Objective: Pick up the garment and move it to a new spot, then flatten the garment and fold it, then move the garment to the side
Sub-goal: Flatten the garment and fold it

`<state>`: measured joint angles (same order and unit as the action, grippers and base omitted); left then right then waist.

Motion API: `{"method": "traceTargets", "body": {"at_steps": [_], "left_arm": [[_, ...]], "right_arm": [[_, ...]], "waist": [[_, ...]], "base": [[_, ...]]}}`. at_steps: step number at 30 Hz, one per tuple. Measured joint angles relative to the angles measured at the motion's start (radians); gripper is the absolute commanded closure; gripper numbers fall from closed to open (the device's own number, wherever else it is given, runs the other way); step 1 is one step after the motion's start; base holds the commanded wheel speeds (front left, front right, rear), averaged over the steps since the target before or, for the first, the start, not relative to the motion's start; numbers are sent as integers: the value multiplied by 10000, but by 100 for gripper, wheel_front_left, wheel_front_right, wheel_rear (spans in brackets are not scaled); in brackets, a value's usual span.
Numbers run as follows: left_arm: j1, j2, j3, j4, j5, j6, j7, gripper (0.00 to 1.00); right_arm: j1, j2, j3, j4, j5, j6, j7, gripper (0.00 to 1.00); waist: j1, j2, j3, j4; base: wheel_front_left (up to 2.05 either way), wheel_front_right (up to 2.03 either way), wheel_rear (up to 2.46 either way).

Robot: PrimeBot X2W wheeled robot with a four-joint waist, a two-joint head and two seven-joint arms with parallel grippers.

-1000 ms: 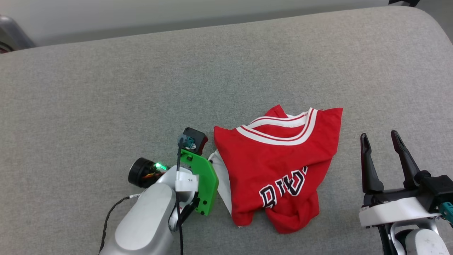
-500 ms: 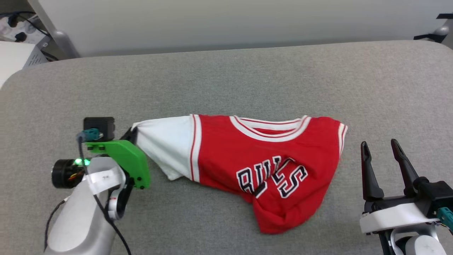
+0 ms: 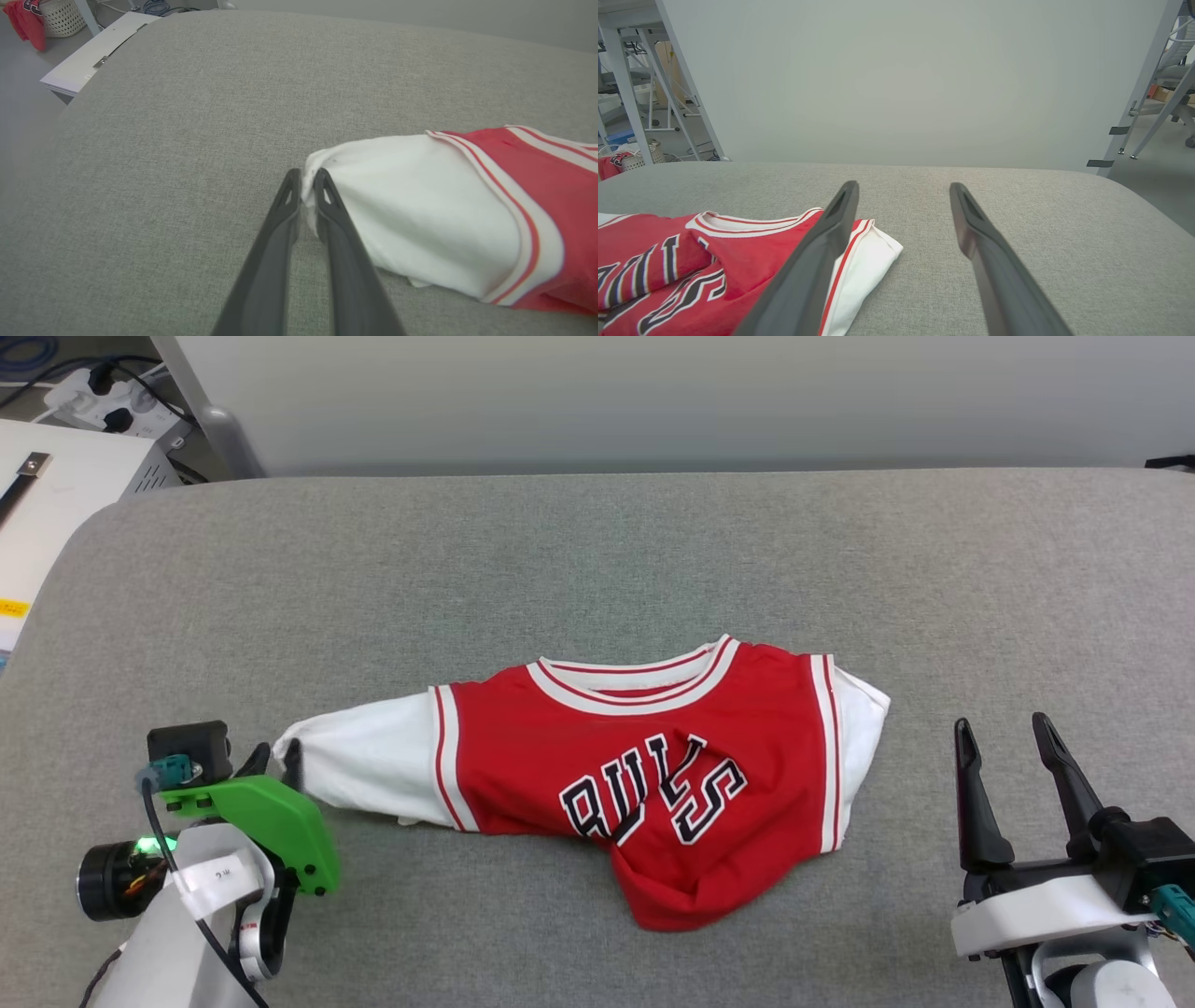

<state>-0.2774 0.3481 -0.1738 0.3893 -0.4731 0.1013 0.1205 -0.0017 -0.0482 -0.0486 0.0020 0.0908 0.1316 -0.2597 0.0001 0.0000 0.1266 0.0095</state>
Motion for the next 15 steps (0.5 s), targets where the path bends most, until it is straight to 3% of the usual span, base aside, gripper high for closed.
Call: {"method": "traceTargets", "body": {"at_steps": [7, 12, 15], "left_arm": [[-19, -173, -274, 13, 483, -92, -1569, 0], [106, -364, -568, -738, 685, -399, -2947, 0], [823, -713, -748, -1588, 957, -205, -3588, 0]], "right_arm": [[0, 2, -96, 134, -86, 0, 0, 0], [22, -2, -173, 222, -58, 0, 0, 0], [250, -263, -105, 698, 115, 0, 36, 0]], "waist": [[0, 0, -160, 163], [0, 0, -400, 274], [-1, 0, -615, 449]], "base": [[0, 0, 0], [0, 0, 0], [0, 0, 0]]}}
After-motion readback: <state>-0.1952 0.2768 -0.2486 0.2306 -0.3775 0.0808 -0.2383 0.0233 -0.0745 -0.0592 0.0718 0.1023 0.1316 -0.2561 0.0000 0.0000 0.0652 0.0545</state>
